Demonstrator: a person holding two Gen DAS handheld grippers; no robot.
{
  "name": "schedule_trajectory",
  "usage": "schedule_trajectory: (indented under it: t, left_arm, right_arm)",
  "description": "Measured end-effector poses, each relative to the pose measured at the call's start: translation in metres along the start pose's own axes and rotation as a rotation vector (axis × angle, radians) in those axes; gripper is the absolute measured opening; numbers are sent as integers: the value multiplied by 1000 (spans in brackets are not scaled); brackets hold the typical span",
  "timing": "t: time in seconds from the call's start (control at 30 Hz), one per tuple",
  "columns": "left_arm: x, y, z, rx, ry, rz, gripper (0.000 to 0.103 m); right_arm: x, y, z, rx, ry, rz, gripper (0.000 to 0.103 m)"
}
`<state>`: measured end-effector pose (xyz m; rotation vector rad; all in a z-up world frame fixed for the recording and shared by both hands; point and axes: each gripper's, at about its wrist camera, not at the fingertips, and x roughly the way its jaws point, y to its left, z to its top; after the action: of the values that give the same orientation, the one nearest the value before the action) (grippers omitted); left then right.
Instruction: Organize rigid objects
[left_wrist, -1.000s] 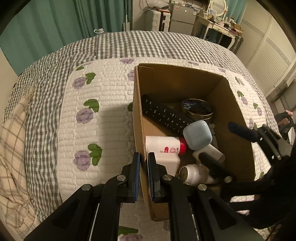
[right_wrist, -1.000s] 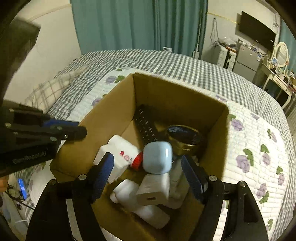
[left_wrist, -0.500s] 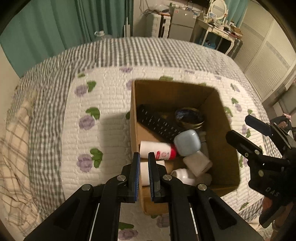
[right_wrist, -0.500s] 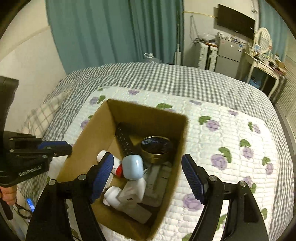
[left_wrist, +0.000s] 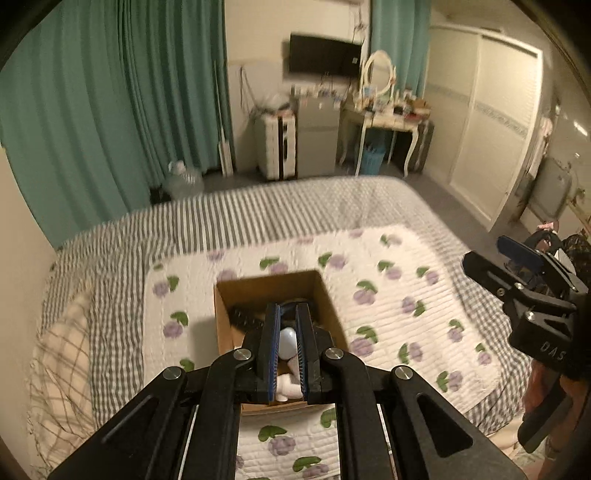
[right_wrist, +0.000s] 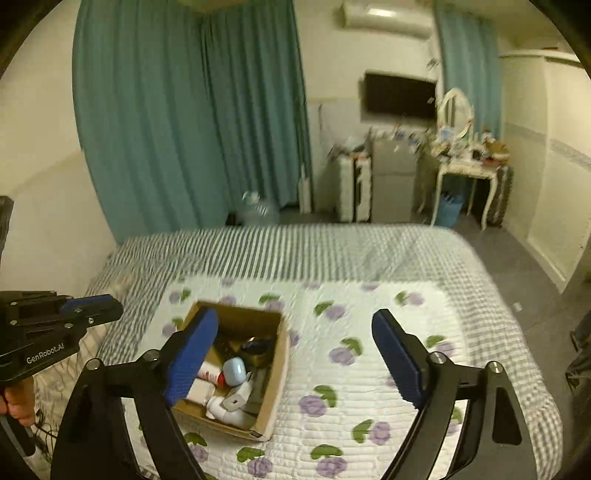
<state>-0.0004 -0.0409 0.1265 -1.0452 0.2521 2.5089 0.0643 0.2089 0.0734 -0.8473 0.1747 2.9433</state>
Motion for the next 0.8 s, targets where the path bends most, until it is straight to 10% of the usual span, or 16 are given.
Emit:
schedule_trajectory:
  t: [0.17,0.33,0.47,0.8]
  left_arm:
    - [-42,-17,-17,-20,-148,40,39]
    - [-55,-40,-48,20,-329,169,97]
    - [-44,-53,-78,14,-412,260,103]
    - [-19,-77,-110,5,-388,204,103]
  right_arm:
    - [-51,-9,-4,-22,-118,-42,98]
    - [-65,-22,-15,3,-179,-30,103]
    - [-72,-41,-37,37,-217,-72,103]
    - [-61,-61,-76,14,-201,-103,103]
